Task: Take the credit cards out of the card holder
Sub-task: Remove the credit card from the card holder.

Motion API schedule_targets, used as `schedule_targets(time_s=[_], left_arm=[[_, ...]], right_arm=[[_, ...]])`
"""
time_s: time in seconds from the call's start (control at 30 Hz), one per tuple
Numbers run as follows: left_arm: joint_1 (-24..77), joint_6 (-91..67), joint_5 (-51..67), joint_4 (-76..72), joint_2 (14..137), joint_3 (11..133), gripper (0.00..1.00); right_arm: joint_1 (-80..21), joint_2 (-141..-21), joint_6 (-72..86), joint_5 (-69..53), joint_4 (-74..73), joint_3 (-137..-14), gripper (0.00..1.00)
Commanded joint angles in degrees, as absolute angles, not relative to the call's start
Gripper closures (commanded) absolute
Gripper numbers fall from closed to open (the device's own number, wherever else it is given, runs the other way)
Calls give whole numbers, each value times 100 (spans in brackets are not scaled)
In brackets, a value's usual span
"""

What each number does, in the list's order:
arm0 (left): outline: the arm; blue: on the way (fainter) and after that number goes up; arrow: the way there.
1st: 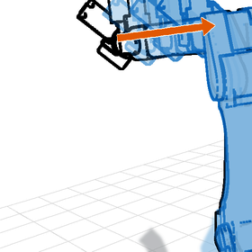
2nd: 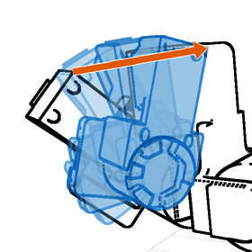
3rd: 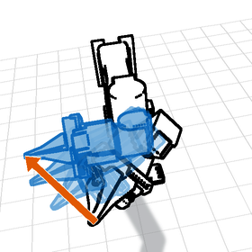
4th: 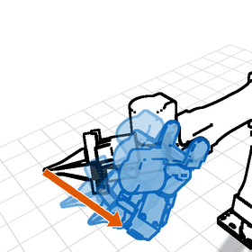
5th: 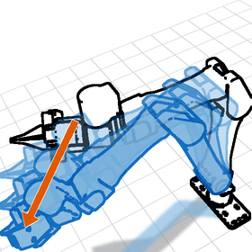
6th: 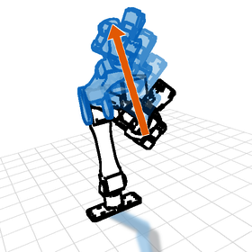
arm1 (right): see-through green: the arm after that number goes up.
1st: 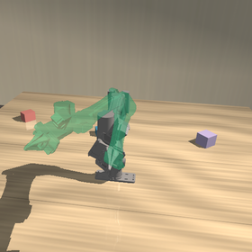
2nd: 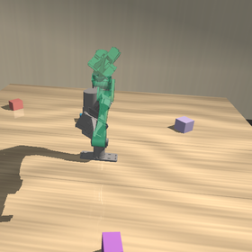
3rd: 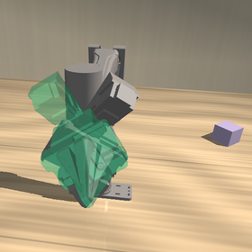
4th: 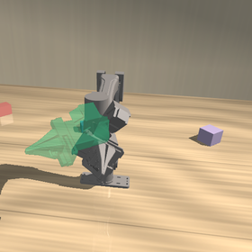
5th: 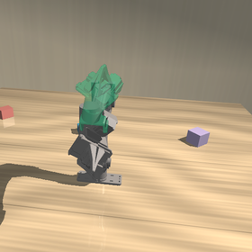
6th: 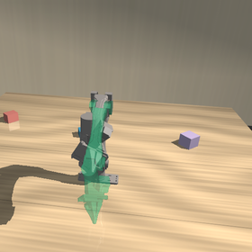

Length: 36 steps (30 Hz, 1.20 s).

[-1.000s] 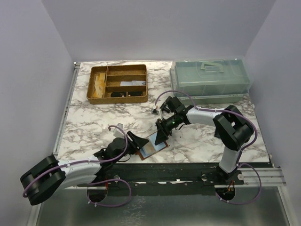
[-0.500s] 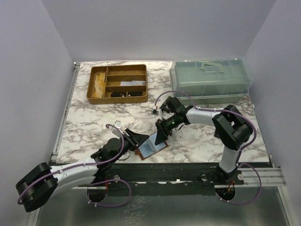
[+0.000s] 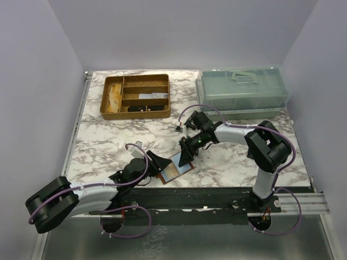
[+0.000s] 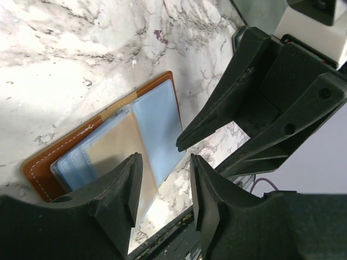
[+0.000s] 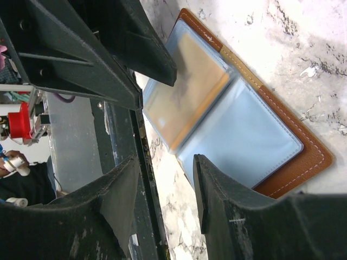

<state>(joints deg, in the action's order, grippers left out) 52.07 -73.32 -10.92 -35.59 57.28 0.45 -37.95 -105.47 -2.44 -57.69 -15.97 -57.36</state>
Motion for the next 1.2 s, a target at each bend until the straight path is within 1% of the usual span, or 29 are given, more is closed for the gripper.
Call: schedule_targets(time_s=[0.0,0.07,0.13,0.23,0.33,0.53,0.73,1.0,1.17], left_arm=[[5177,-7268,-1105,-3647,5493,-186,53],[5184,-7367,-1152,-3100,5214,-117,51],[5177,-7466,-1227,-2211,4898,104,44],[5178,-7539,-1295,-1091,4475,390,39],[5184,-7631,-1312,-405,4305,569,35],[5178,-7698,-1191,-220,4805,831,35],[5177,-7590,-1375,474,5346,1419,35],[5175,-7471,-1419,927,5168,1711,34],[5172,-7541,-1326,972,4993,1659,34]], right_arm=[[-3788,-10660,-250,-5745,-1577,-5718,49],[-3788,-10670,-263,-5766,-1582,-5716,49],[-3791,-10678,-264,-5749,-1582,-5717,49],[-3788,-10679,-255,-5726,-1582,-5720,49],[-3787,-10687,-257,-5700,-1593,-5739,49],[-3788,-10694,-264,-5668,-1591,-5730,49],[-3784,-10706,-265,-5651,-1591,-5728,49],[-3788,-10756,-277,-5600,-1632,-5743,49],[-3784,-10775,-286,-5598,-1652,-5766,49]])
